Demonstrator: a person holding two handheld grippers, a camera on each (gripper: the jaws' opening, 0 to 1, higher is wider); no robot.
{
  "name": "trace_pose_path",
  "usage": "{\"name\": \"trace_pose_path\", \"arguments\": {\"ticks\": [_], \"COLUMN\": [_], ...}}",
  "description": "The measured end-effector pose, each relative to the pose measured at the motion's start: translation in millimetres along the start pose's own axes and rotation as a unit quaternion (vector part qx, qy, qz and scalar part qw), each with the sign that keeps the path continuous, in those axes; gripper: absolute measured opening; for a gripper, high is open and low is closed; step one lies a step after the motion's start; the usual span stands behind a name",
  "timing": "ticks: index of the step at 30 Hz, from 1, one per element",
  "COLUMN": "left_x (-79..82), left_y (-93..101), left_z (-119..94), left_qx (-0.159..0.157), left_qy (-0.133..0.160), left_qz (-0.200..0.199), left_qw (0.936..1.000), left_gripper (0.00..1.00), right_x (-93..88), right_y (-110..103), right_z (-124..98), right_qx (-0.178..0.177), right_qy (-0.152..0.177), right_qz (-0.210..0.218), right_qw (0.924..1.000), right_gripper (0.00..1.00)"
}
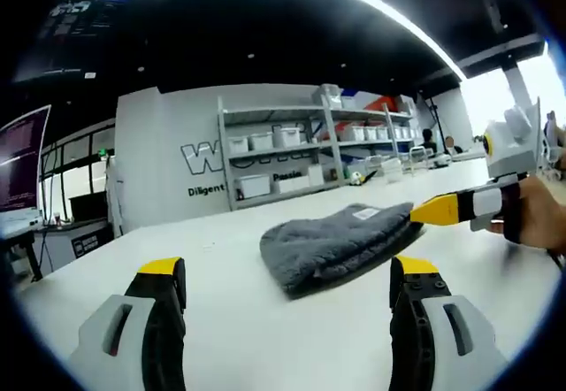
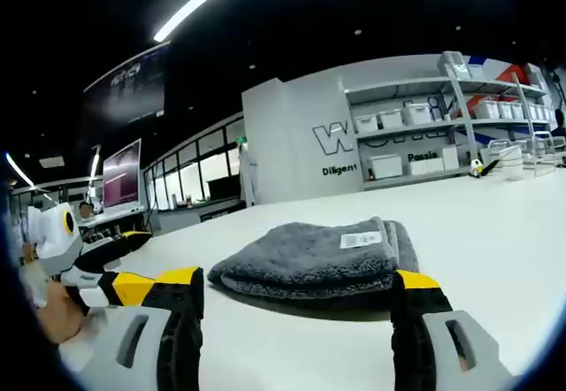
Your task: Open the folded towel by lifting each exposed corner and separating the folded layers until the towel lies flat within the target outline without major curled edges
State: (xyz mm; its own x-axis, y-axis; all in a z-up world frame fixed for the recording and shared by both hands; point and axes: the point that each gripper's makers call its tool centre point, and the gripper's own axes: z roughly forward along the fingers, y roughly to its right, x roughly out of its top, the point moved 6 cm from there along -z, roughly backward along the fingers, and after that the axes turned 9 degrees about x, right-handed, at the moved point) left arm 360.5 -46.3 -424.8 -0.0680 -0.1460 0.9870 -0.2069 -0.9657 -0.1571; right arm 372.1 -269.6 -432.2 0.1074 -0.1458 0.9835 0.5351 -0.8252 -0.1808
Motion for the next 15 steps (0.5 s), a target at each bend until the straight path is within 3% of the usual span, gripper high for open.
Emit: {"name": "trace_pose_path", "arguments": {"ticks": [11, 14, 15], "left_x": [-3.3, -4.2, -4.4], "left_y": [1.4, 0.3, 0.2], "left_z": [2.4, 1.5, 1.0], "left_qx": [-0.01, -0.009, -0.009], "left_qy": [-0.014, -0.016, -0.017], "left_qz": [0.004, -0.003, -0.005], "left_qw": [0.9998, 0.9998, 0.9998], "left_gripper": [0.94, 0.93, 0.93], "right_x": [-0.6, 1.8, 6.9], "right_y": [3.2, 5.8, 4.2], "right_z": [3.7, 2.6, 3.0], "right_qx": [0.003, 0.003, 0.01], "right_qy": [-0.014, -0.007, 0.013], "right_qz": [-0.006, 0.004, 0.01], "right_qw": [0.9999, 1.0, 0.9998], "right_gripper": [0.89, 0.89, 0.89]}}
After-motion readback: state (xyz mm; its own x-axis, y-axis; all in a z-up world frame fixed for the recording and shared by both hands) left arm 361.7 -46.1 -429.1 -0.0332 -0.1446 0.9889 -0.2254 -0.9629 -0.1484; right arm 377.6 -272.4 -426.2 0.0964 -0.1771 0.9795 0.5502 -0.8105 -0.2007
